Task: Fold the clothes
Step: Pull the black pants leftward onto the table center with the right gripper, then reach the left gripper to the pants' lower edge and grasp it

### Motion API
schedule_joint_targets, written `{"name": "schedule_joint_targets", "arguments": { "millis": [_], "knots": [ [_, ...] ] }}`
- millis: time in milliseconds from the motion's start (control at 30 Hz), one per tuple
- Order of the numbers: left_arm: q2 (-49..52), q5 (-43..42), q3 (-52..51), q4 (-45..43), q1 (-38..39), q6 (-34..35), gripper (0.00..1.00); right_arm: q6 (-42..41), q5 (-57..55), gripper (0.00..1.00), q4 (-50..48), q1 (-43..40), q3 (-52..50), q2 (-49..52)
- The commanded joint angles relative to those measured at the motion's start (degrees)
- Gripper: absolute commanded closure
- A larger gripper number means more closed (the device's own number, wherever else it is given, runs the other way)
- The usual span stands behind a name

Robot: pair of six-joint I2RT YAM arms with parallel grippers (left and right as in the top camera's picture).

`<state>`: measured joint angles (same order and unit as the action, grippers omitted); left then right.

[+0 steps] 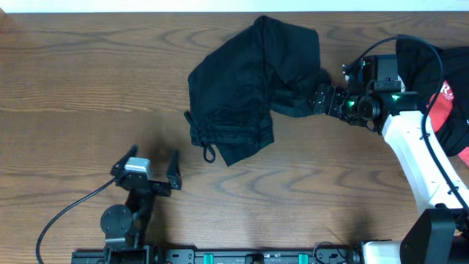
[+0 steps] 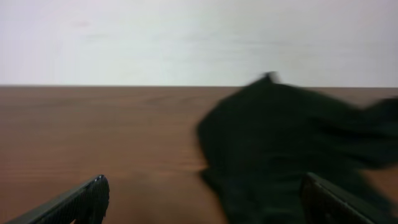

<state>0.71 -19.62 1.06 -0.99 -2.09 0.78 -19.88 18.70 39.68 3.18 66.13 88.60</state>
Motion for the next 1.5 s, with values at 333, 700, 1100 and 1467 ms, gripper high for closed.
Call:
{"name": "schedule_joint_targets", "arguments": {
  "millis": [333,700,1100,1467],
  "knots": [
    [6.0,-24.6,6.3,0.4,3.1,1.0,0.02,-0.5,-1.3,0.01,-1.4,-0.2,-0.1,0.0],
    [38.9,-19.5,35.2,13.6,6.3,-6.3,0.02,-1.1,0.8,0.01,-0.5,-0.1,-0.2,0.0],
    [58.1,-22.5,50.2,15.8,11.1,-2.2,0.02,-1.1,-6.9,0.01,0.8,-0.2,-0.2,0.0],
    [73.4,22.0,63.4,32.0,34.1,-3.1,0.02,-1.1,-6.9,0.01,0.0,-0.3,-0.2,0.0]
  ]
}}
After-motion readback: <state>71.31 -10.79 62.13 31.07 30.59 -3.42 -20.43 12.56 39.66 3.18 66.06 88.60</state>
